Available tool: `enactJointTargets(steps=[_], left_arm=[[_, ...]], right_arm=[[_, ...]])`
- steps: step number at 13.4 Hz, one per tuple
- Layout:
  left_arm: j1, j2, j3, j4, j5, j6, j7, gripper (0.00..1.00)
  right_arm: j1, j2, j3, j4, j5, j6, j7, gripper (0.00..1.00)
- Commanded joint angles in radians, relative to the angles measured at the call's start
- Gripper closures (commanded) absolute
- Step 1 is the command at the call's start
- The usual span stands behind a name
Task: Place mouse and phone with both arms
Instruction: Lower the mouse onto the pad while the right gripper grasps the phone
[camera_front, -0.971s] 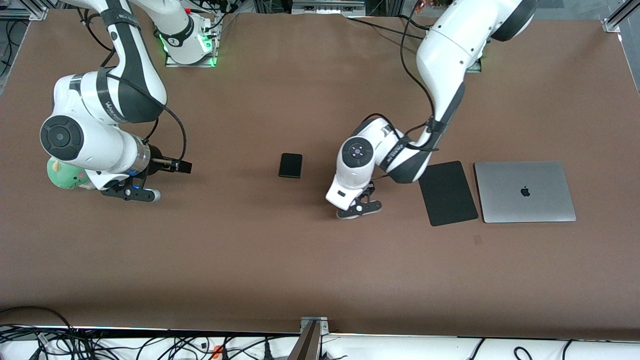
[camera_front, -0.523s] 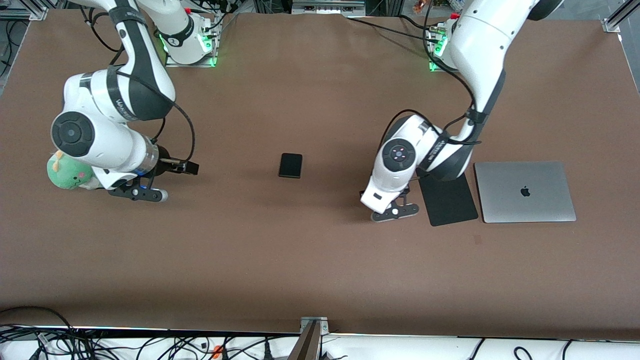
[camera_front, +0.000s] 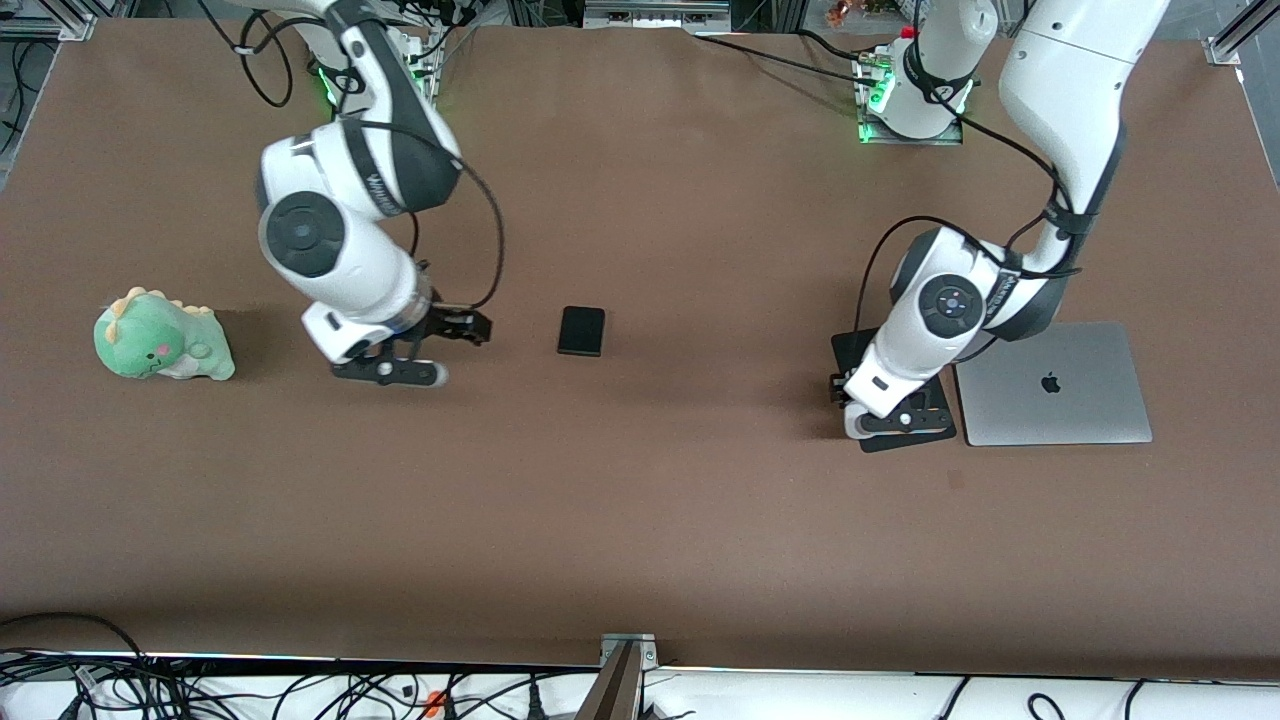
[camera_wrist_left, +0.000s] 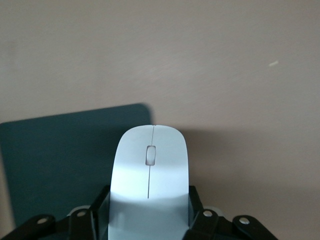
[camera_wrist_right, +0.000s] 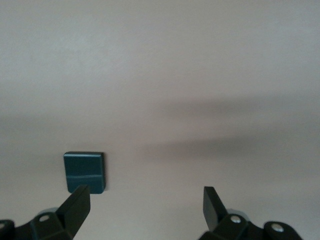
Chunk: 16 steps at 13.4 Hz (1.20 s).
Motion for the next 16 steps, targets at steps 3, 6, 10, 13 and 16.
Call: enactJointTargets(steps=[3, 6, 10, 13, 16], left_arm=[[0.068, -0.097, -0.021, -0.128, 0.023, 0.014, 0.042, 0.41], [0.119, -0.079, -0.021, -0.122, 0.023, 0.029, 0.106, 0.4], [0.119, -0.054, -0.021, -0.117, 0.023, 0.061, 0.103, 0.34], [0.117, -0.046, -0.021, -0.114, 0.023, 0.061, 0.096, 0.24], [0.119, -0.037, -0.021, -0.107, 0.023, 0.061, 0.093, 0.0]], right_arm=[[0.108, 0.076, -0.009, -0.021, 0.015, 0.093, 0.007, 0.0], [0.157, 0.096, -0.009, -0.119, 0.013, 0.264, 0.078, 0.0], [0.238, 0.185, -0.009, -0.129, 0.012, 0.394, 0.206, 0.0], [0.268, 0.237, -0.01, -0.129, 0.012, 0.444, 0.229, 0.0], [0.28, 0.272, -0.01, -0.129, 0.012, 0.492, 0.24, 0.0]])
